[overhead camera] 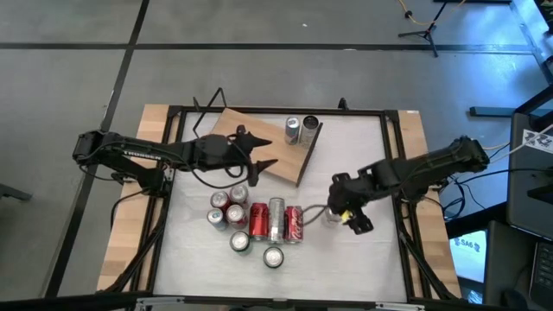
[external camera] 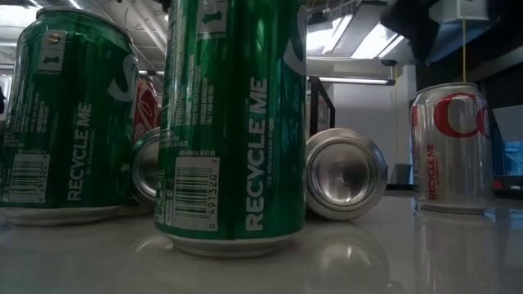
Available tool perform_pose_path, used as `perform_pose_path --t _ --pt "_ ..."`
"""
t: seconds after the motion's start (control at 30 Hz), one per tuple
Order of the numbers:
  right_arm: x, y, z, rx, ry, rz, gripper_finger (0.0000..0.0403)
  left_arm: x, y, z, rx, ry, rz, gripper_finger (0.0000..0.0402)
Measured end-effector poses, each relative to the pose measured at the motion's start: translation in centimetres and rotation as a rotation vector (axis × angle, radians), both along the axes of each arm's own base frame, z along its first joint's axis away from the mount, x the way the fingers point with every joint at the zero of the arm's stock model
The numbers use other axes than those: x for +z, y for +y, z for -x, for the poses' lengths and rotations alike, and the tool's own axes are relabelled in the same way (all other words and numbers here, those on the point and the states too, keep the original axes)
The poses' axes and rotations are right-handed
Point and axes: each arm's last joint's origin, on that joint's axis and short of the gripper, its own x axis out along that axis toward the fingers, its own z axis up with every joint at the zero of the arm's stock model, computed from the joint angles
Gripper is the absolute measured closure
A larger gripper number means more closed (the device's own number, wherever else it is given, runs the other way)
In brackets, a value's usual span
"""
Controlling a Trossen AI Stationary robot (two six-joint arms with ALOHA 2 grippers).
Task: Place canned beverage on shelf
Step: Put the right silver soda can on the shelf
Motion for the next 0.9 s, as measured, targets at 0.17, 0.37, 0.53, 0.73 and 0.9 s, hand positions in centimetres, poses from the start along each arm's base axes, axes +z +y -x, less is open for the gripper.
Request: perform_pose_path --t 0.17,0.37,0.53,0.73,0.9 --pt "-0.9 0.5 0.5 0.142 0.018 0.046 0.0045 0.0 -0.1 0.0 -0.048 0.002 -0.011 0.0114" --pt "-2.0 0.1 0.6 0.176 0.014 0.144 0.0045 0.1 -0.5 -0.1 -0.059 -0.004 -0.011 0.0114" --pt "-3.1 0.0 0.7 0.237 0.015 0.195 0.0045 0.5 -1.1 -0.1 -0.088 -0.042 -0.053 0.0114" --pt "-3.9 0.1 0.3 0.296 -0.045 0.202 0.0045 0.9 -1.4 -0.2 -0.098 -0.076 -0.067 0.0114" --pt "-4.6 0.1 0.2 0.319 -0.058 0.208 0.0045 0.9 -1.4 -0.2 -0.097 -0.076 -0.067 0.0114"
